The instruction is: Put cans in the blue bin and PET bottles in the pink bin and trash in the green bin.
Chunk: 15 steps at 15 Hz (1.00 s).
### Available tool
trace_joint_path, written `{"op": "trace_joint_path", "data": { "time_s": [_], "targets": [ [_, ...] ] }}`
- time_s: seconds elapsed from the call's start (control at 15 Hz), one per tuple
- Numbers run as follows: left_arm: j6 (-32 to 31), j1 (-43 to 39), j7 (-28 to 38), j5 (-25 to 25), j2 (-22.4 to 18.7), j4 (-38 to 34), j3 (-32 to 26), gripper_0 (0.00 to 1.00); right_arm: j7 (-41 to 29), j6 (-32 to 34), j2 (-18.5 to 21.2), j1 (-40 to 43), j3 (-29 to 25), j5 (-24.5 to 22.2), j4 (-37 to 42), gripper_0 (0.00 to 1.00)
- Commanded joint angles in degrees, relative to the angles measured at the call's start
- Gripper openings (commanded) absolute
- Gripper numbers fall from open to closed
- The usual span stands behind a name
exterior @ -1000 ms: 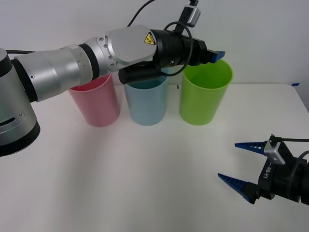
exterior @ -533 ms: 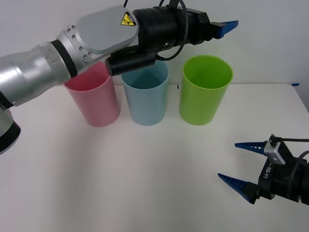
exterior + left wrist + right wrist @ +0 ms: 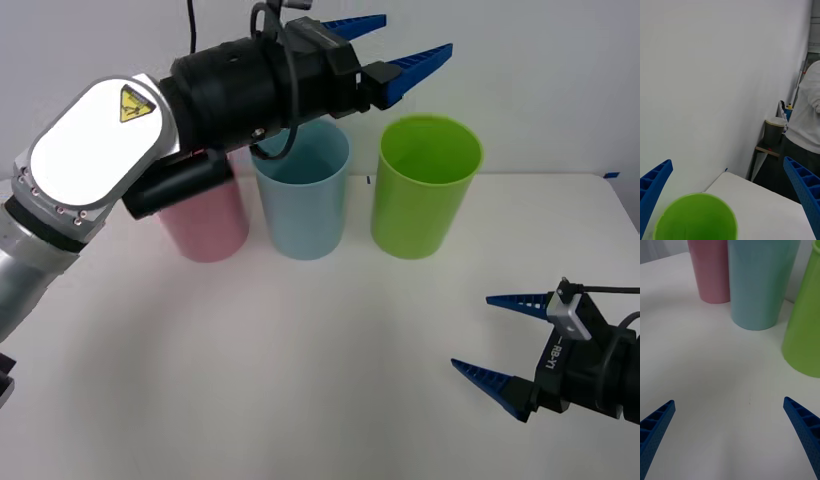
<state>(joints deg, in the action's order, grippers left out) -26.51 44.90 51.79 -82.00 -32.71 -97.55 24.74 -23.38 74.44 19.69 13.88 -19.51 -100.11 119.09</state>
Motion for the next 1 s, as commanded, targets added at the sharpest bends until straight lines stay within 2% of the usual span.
{"op": "trace_joint_path", "data": {
  "time_s": [0.07,0.27,0.47,0.6,0.73,1.0],
  "targets": [
    [-3.37,-8.78,1.21,-5.01,0.01,-8.54,-6.46,1.00,0.00,0.00,0.00,0.00,0.00,0.00,0.00,1.00],
    [-8.73,-17.83,2.35,-10.64,2.56,-16.62,-14.28,1.00,0.00,0.00,0.00,0.00,0.00,0.00,0.00,1.00],
    [-14.97,-26.18,3.14,-14.06,4.85,-22.95,-21.13,1.00,0.00,0.00,0.00,0.00,0.00,0.00,0.00,1.00],
    [-18.05,-31.37,3.58,-14.41,4.85,-26.03,-24.56,1.00,0.00,0.00,0.00,0.00,0.00,0.00,0.00,1.00],
    [-23.67,-36.29,3.85,-14.24,4.85,-28.40,-28.96,1.00,0.00,0.00,0.00,0.00,0.00,0.00,0.00,1.00],
    [-24.20,-46.13,4.81,-14.59,4.67,-33.15,-32.30,1.00,0.00,0.00,0.00,0.00,0.00,0.00,0.00,1.00]
  ]
}}
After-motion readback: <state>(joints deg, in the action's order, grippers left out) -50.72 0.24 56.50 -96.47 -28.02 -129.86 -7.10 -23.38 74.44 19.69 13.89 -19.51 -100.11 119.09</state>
